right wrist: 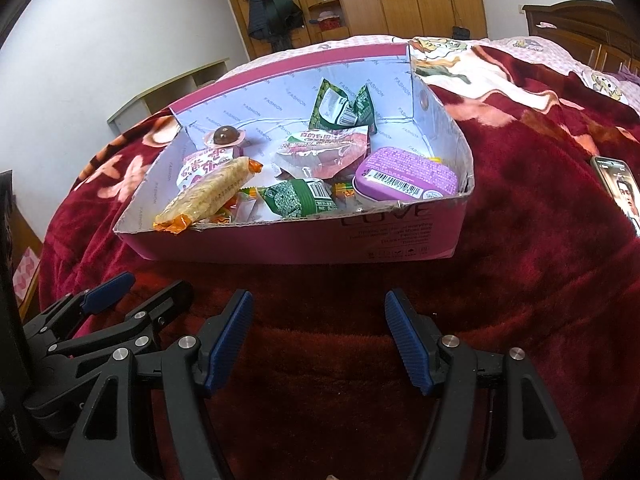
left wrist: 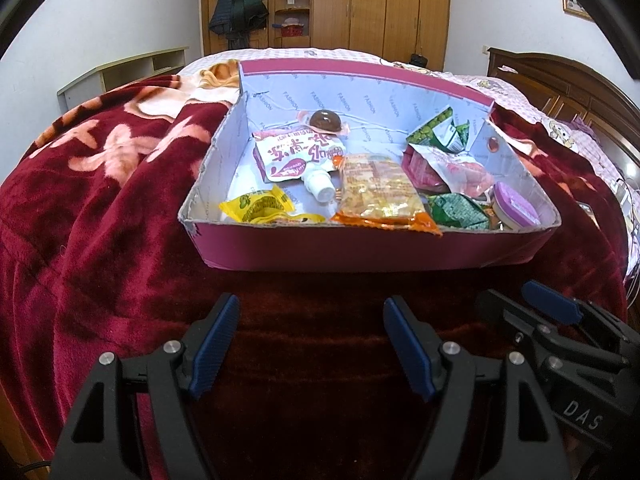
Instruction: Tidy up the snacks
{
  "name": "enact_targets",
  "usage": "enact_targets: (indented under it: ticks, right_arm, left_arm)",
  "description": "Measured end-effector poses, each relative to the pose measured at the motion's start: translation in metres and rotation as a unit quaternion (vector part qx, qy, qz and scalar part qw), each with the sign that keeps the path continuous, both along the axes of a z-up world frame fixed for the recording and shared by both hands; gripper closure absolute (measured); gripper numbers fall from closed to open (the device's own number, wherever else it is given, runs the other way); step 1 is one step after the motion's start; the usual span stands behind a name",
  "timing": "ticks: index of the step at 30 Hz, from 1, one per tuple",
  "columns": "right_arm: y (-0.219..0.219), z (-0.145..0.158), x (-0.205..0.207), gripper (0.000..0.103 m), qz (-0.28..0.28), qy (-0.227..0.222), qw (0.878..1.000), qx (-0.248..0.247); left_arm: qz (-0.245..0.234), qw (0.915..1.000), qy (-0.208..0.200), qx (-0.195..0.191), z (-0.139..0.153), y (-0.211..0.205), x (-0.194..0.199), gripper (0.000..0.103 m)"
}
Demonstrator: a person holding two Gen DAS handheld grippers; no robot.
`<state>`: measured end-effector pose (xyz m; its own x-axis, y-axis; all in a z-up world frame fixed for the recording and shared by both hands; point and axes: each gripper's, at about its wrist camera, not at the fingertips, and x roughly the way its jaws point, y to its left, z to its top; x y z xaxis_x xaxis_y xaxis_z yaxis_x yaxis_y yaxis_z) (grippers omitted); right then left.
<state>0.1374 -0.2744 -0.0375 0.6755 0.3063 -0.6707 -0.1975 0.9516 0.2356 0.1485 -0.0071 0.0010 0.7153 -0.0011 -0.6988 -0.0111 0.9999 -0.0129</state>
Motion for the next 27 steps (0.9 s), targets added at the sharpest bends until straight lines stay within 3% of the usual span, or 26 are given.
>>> enact_targets:
  ticks: [27]
  right_arm:
    - [-0.0003,-0.0033,0.0009,0.033,0.000,0.002,1.000,0.000]
  left_arm:
    - [0.000,1.0000,0.001,-0.002,-0.0007,0.0005,0.0005,0.025]
